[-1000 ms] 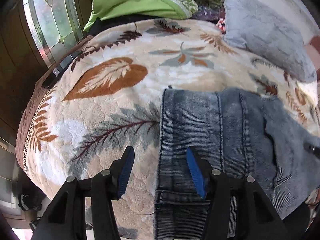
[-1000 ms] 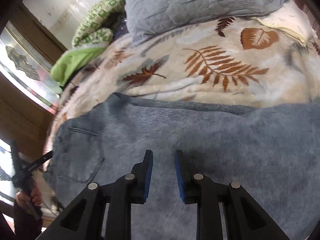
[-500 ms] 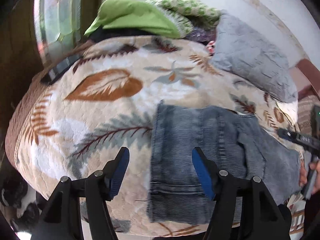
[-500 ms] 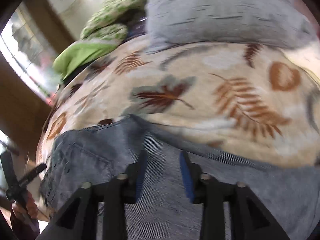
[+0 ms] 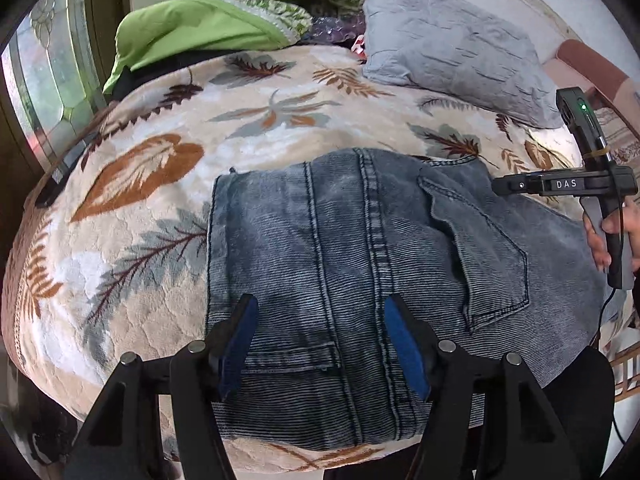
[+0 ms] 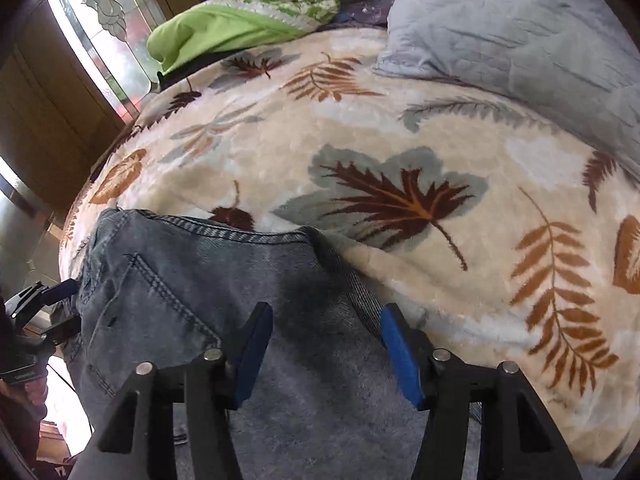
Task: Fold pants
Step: 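Move both tools back over the folded jeans, then close the right tool on the folded jeans edge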
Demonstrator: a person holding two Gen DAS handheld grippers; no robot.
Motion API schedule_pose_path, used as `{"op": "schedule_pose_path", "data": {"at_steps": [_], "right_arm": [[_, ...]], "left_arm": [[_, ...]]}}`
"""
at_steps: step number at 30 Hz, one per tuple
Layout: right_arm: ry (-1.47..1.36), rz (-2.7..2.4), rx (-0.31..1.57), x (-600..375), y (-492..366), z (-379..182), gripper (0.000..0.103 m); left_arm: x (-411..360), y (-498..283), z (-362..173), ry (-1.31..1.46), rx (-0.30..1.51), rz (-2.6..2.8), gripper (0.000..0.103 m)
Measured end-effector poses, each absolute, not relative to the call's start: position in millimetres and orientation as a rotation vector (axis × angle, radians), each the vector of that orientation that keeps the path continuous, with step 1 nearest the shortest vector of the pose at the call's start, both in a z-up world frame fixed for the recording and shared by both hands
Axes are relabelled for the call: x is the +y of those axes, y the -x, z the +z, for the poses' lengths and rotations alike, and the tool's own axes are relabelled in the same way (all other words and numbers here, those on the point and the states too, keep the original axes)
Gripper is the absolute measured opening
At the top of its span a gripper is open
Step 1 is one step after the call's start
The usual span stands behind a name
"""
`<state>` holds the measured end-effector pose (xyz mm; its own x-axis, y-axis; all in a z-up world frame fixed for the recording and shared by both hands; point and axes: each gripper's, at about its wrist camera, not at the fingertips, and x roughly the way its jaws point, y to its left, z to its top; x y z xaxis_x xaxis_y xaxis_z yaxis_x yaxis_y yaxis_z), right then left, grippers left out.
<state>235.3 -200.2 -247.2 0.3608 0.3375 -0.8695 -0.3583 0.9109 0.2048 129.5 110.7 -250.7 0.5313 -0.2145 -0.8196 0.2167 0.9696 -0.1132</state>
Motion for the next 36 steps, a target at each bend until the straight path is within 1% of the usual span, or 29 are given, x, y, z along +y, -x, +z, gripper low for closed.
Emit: {"op": "schedule_pose_path", "data": {"at_steps": [1, 2, 4, 5, 6, 7, 9, 11, 12, 14, 19, 21, 23, 25, 27, 30, 33, 36], "right_arm": [[0.027, 0.457, 1.128, -199, -237, -250, 0.048], [0.035, 0.47, 1.139, -198, -238, -252, 0.048], [0.042, 0.5, 1.159, -195, -238, -257, 0.041], [0.063, 0.501, 1.162, -192, -236, -259, 0.04], [0.105, 0.494, 1.155, -189, -235, -259, 0.036], [0.148, 0.482, 1.152, -186, -234, -260, 0.029], [0.206, 0.457, 1.144, -182, -234, -259, 0.022], [0.292, 0.417, 1.112, -177, -231, -256, 0.013], [0.333, 0.389, 1.101, -175, -232, -256, 0.007], [0.356, 0.358, 1.11, -176, -235, -260, 0.006], [0.287, 0.323, 1.102, -187, -244, -263, 0.006], [0.265, 0.296, 1.099, -187, -248, -265, 0.006], [0.239, 0.268, 1.099, -190, -249, -261, 0.006], [0.179, 0.281, 1.084, -192, -246, -254, 0.006], [0.084, 0.332, 1.054, -192, -238, -243, 0.006], [0.018, 0.392, 1.038, -180, -229, -233, 0.006], [0.009, 0.442, 1.053, -158, -229, -234, 0.006], [0.047, 0.397, 1.119, -139, -241, -253, 0.006]], "left_arm": [[113, -130, -252, 0.007, 0.981, -0.256, 0.066], [114, -130, -253, 0.007, 0.981, -0.253, 0.067], [114, -132, -254, -0.008, 0.981, -0.232, 0.067], [115, -133, -255, -0.008, 0.984, -0.225, 0.067], [116, -134, -255, 0.0, 0.987, -0.226, 0.067], [118, -135, -256, 0.007, 0.99, -0.226, 0.067], [118, -135, -255, 0.006, 0.99, -0.215, 0.067], [118, -135, -254, 0.003, 0.988, -0.197, 0.067], [118, -135, -254, 0.005, 0.988, -0.188, 0.067], [121, -134, -253, 0.008, 0.987, -0.159, 0.067], [137, -129, -247, 0.044, 0.979, -0.114, 0.067], [139, -125, -245, -0.003, 0.973, -0.06, 0.067], [141, -123, -250, -0.073, 0.976, -0.006, 0.067], [146, -126, -267, -0.108, 1.034, -0.007, 0.068], [152, -121, -271, -0.079, 1.012, -0.02, 0.07], [150, -120, -272, -0.115, 1.007, -0.02, 0.071], [147, -119, -273, -0.153, 0.994, -0.026, 0.071], [150, -121, -274, -0.14, 0.998, -0.03, 0.071]]}}
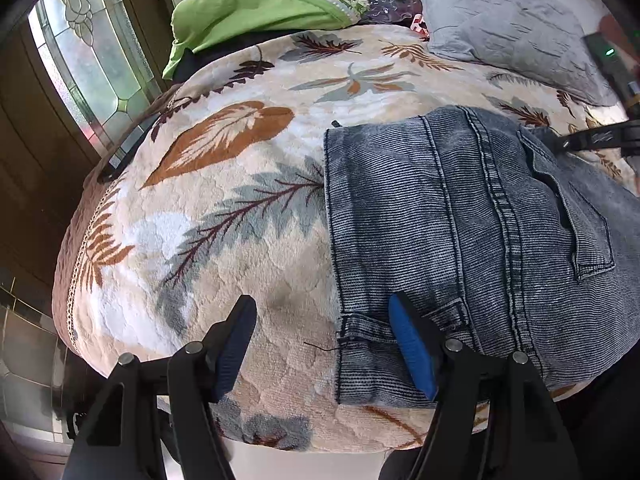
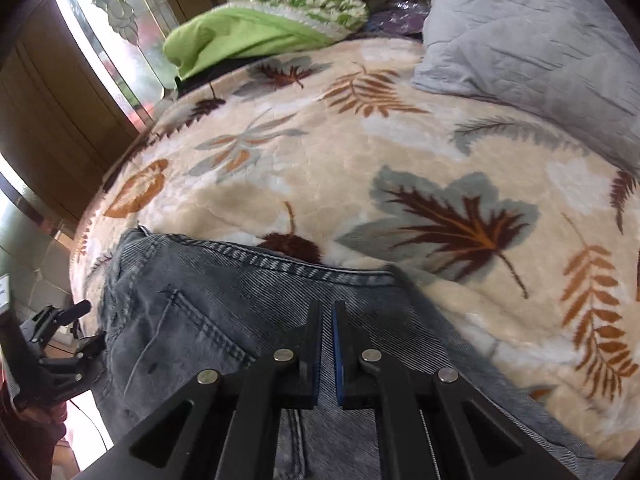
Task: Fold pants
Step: 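Close the right tool on the folded jeans edge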
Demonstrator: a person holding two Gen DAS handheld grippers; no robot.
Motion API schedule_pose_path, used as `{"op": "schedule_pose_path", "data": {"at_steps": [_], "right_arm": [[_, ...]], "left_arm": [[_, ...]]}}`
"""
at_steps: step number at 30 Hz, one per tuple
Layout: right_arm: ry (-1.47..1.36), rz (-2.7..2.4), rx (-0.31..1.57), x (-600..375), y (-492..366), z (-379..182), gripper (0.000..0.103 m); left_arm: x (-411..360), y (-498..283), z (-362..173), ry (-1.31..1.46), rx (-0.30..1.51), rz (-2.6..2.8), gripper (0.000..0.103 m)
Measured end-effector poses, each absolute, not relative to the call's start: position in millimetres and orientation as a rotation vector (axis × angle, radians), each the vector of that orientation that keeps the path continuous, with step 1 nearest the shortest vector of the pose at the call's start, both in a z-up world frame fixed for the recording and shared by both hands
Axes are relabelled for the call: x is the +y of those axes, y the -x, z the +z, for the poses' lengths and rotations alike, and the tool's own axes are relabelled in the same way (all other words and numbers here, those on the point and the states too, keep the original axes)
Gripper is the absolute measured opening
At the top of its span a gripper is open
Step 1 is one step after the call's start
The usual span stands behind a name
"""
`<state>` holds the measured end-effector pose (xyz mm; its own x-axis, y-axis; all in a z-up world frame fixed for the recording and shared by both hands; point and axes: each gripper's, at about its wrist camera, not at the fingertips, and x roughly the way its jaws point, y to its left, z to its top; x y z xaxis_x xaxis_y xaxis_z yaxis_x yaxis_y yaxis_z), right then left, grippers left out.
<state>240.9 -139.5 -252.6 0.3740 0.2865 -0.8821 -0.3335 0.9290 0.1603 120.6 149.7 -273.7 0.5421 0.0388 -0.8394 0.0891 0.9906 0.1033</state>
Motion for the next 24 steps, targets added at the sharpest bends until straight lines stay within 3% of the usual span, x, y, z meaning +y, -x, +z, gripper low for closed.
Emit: {"op": "schedule_pose_path", "data": {"at_steps": [11, 13, 17, 24], "right_arm": [[-0.056, 0.347, 1.155, -138, -268, -270, 0.002], [-0.114, 0.356, 1.13, -148, -260, -265, 0.008], [-0.132, 0.387, 1.059, -166, -229, -240, 0.007], [-0.237, 0.257, 1.07, -260, -165, -226, 0.007]], "left_arm": [[153, -107, -268, -0.112, 1.016, -0.022, 0.07], [159, -105, -261, -0.043, 1.034, -0.033, 0.069], [161, -101, -235, 0.071, 0.982, -0.067, 0.069], [119, -111, -237, -0.055, 0.971, -0.108, 0.072]]}}
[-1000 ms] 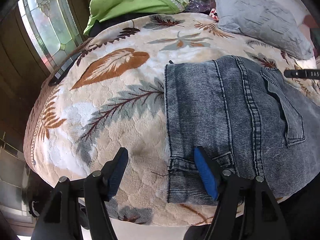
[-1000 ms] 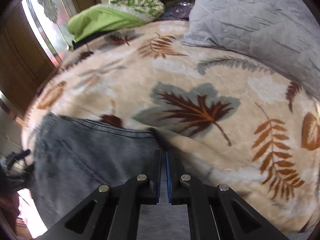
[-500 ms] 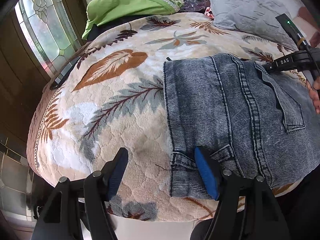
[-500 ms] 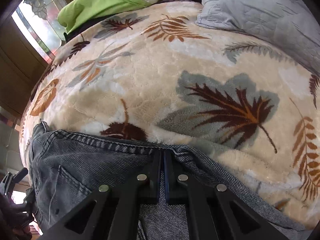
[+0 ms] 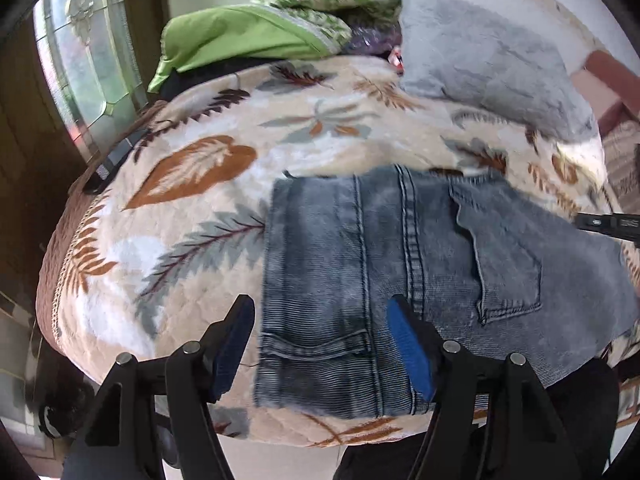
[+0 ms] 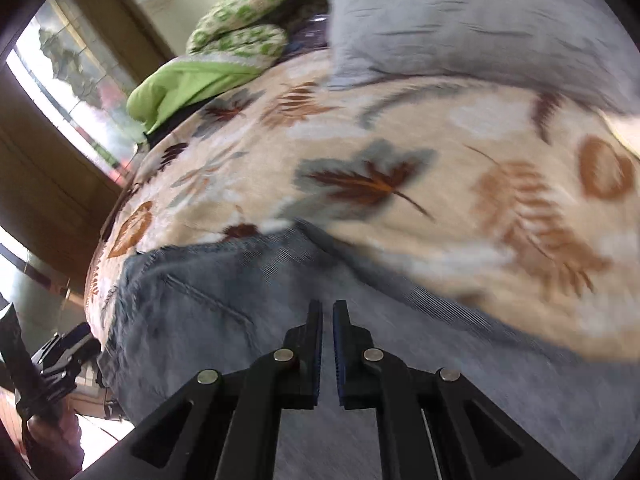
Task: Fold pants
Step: 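Close the right tool on the folded jeans edge, then lift the gripped jeans edge with the right tool and fold it over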
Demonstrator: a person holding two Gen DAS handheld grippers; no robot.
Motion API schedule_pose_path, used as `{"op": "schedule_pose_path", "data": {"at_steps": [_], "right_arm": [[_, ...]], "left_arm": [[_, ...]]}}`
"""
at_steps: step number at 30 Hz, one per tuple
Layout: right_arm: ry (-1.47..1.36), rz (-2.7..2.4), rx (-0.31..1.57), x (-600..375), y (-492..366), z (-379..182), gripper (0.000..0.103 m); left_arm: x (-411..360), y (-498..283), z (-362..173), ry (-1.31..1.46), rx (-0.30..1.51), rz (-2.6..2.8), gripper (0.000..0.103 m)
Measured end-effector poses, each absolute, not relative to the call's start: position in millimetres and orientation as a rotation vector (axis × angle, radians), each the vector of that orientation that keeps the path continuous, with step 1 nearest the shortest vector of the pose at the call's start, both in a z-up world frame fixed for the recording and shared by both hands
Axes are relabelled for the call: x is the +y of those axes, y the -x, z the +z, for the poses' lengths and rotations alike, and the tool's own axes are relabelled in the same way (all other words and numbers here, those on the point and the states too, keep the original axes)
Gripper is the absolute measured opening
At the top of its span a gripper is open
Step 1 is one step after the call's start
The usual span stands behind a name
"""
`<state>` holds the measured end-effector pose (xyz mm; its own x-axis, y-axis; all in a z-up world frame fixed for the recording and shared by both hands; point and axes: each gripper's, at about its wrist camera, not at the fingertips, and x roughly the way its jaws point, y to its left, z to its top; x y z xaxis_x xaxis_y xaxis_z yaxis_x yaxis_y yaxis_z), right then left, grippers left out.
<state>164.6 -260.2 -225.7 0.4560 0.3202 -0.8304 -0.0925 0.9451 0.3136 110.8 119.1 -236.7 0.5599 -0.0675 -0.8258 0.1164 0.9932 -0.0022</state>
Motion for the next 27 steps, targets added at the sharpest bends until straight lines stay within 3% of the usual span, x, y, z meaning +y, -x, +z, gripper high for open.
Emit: {"op": "schedule_pose_path", "data": {"at_steps": [2, 5, 9, 17, 21, 27], "right_arm": [[-0.266, 0.2, 1.091, -291, -139, -233, 0.007], [-0.311, 0.1, 1.099, -339, -105, -246, 0.007], [-0.426, 0.031, 1.066, -408, -69, -265, 0.007], [-0.505, -0.035, 0.908, -469, -3, -242, 0.007], [-0.505, -0.06, 0.978, -484, 21, -266, 0.008], [-0.607, -0.012, 0.902, -507, 61, -264, 0.008]], "left_arm": [[113, -120, -259, -0.117, 1.051, -0.059, 0.073], [121, -121, -264, -0.077, 1.058, -0.031, 0.084], [126, -124, -256, -0.022, 1.115, 0.004, 0.084], [60, -114, -218, -0.105, 1.014, -0.113, 0.084], [6, -117, -234, -0.256, 1.026, -0.185, 0.084], [-19, -124, -257, -0.37, 1.096, -0.145, 0.084]]}}
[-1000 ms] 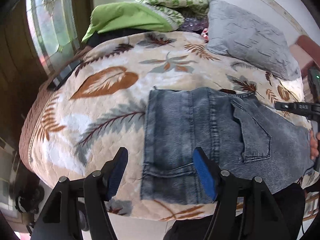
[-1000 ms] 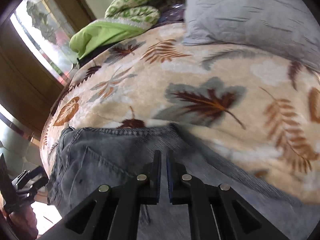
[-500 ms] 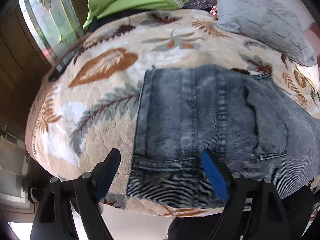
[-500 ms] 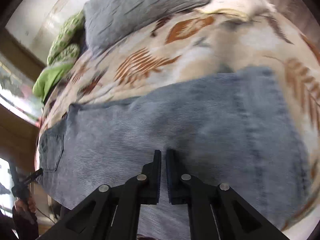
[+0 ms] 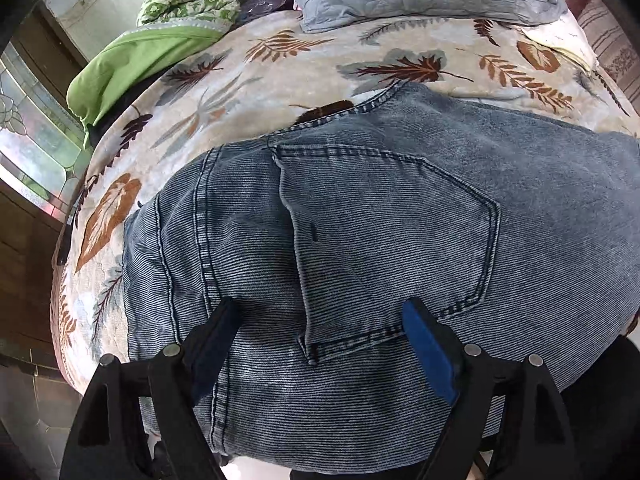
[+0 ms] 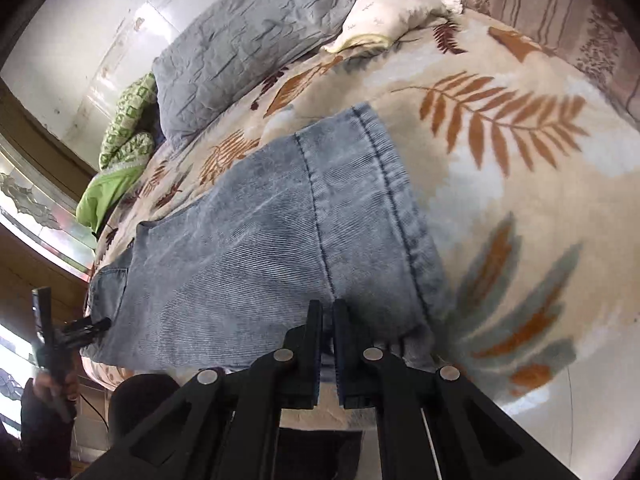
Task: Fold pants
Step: 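Lift the gripped jeans edge with the right tool and fold it over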
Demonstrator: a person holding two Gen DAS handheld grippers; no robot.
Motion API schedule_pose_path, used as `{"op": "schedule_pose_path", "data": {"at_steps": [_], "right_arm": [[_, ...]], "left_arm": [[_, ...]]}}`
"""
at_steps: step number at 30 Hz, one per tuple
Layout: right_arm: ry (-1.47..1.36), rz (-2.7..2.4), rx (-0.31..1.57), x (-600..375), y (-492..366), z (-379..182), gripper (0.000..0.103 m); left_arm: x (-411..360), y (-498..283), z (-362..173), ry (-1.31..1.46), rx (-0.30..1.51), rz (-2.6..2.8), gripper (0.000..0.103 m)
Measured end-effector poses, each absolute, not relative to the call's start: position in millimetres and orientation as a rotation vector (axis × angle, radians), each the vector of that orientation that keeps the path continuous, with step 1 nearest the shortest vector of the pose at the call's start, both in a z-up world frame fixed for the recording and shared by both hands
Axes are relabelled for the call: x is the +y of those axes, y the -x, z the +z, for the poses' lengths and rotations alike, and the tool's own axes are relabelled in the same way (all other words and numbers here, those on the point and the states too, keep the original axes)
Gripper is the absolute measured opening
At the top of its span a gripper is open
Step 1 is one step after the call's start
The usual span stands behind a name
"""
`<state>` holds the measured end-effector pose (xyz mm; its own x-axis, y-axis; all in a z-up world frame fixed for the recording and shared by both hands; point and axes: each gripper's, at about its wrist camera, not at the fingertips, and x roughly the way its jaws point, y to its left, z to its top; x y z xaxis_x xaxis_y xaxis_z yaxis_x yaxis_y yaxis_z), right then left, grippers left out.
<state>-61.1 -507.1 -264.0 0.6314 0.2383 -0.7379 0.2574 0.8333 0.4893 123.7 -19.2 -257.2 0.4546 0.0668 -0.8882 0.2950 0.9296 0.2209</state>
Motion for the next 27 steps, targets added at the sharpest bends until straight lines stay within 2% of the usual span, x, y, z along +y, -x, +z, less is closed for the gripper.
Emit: {"op": "schedule_pose_path", "data": {"at_steps": [6, 8, 11, 12, 13, 14, 18, 27], "right_arm": [[-0.872, 0.041, 0.75, -548, 103, -256, 0.008], [-0.948, 0.053, 0.714, -550, 113, -258, 0.011], [-1.044, 0.103, 0.681, -551, 120, -265, 0.027], [-1.081, 0.118, 0.667, -551, 123, -268, 0.046], [-1.107, 0.115, 0.654, -550, 126, -270, 0.073], [-1.128, 0.105, 0.628, -549, 130, -272, 0.079], [-1.24, 0.158, 0.584, -546, 130, -286, 0.08], [-1.295, 0.152, 0.627, -534, 126, -314, 0.08]], "left_arm": [[-53, -111, -219, -0.319, 1.052, -0.279, 0.084], [-75, -106, -213, -0.328, 1.037, -0.339, 0.084], [-112, -100, -210, -0.333, 1.048, -0.427, 0.084], [-126, -97, -209, -0.338, 1.053, -0.454, 0.084], [-140, -97, -209, -0.344, 1.055, -0.477, 0.084], [-153, -94, -208, -0.35, 1.053, -0.497, 0.084], [-203, -89, -213, -0.383, 1.044, -0.565, 0.084], [-276, -94, -244, -0.391, 1.115, -0.606, 0.084]]}}
